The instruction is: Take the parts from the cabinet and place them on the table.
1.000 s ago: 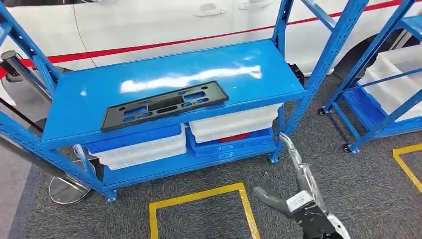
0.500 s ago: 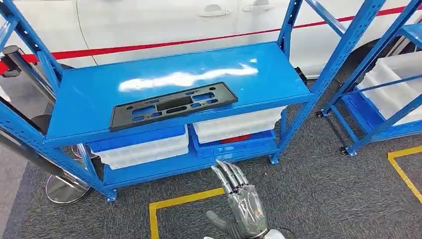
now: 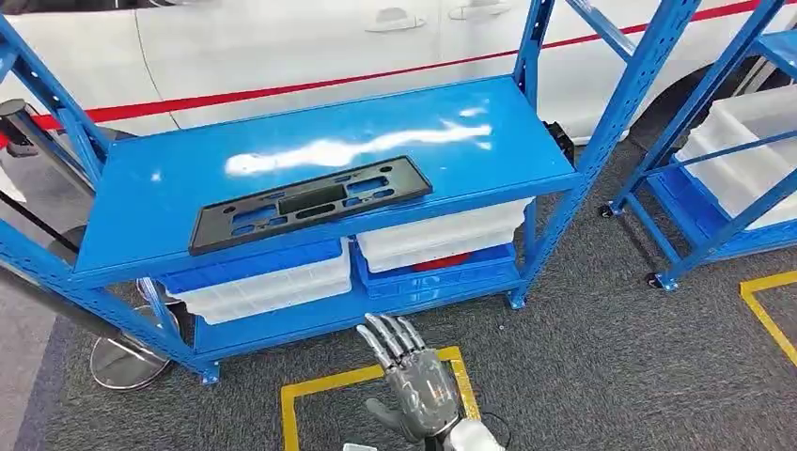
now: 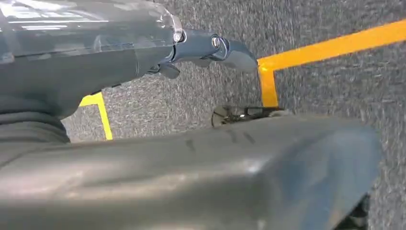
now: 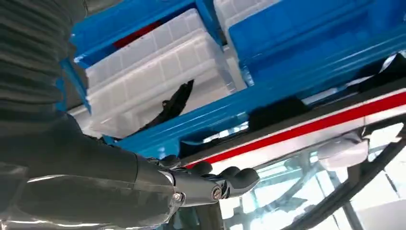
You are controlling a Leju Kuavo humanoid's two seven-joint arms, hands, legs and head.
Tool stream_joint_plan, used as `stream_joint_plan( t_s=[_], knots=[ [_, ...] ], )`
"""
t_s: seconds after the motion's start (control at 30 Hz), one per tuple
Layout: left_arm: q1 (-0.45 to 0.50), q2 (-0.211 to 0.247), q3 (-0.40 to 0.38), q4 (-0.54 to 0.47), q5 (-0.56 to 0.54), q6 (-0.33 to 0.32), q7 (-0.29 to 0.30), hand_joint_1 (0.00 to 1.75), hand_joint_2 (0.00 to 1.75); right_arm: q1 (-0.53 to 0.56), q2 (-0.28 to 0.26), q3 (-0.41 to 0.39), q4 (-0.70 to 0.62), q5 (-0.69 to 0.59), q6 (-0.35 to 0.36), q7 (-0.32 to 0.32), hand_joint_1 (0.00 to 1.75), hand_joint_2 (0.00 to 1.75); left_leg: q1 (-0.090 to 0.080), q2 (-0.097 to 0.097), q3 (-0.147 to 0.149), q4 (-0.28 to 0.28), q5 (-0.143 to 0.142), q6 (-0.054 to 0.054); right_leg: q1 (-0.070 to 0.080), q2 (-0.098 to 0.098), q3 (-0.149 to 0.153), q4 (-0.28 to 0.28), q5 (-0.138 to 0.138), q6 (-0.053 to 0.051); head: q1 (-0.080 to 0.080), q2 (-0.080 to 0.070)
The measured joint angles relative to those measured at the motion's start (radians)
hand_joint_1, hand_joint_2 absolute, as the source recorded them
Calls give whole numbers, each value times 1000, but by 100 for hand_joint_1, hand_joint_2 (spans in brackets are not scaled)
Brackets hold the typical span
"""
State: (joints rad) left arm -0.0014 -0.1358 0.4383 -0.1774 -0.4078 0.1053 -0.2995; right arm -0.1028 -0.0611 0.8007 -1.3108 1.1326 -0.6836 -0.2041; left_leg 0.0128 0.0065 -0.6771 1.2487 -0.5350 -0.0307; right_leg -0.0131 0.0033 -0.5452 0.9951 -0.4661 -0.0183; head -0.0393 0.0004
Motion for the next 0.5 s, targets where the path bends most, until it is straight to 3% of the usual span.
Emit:
stream_joint_plan(
  t_s=[0.07,0.13,0.23,0.3,0.4,0.43,0.47,0.5],
  knots=[
    [0,0,0,0,0,2,1,0,0,-30,14,0,20,-8,-2,-12,0,175,1,0,84,-185,99,6,0,2,11,1,-7,6,0,0],
    [-1,0,0,2,0,5,7,0,0,-58,25,0,39,-5,-5,-14,0,175,-6,-1,108,-246,91,19,7,3,5,8,-13,18,0,0],
    [-3,-2,0,2,0,17,13,0,0,-88,36,-4,46,0,-8,-7,0,175,-7,-3,101,-240,90,37,8,2,6,2,-11,34,1,0],
    [-2,-4,1,2,1,24,15,0,0,-110,42,-6,46,0,-7,4,0,175,-1,-2,115,-252,92,51,4,-1,-1,36,-34,44,1,0],
    [-3,-6,1,2,1,23,17,0,0,-124,45,-7,47,5,-6,19,0,175,-6,-2,119,-251,85,65,3,-1,-134,277,-137,49,0,0],
    [-3,-6,1,2,1,23,18,0,0,-123,45,-7,47,12,-5,26,0,175,-7,-3,120,-251,83,67,2,-1,-170,330,-145,49,0,0],
    [-3,-6,1,2,1,23,18,0,0,-123,45,-7,46,20,0,34,0,175,-8,-4,125,-251,80,67,2,-1,-181,333,-125,47,0,0],
    [-3,-6,1,2,1,23,18,0,0,-123,46,-8,41,32,9,45,0,175,-11,-5,131,-251,75,67,3,-1,-170,292,-85,44,0,0]
  ],
)
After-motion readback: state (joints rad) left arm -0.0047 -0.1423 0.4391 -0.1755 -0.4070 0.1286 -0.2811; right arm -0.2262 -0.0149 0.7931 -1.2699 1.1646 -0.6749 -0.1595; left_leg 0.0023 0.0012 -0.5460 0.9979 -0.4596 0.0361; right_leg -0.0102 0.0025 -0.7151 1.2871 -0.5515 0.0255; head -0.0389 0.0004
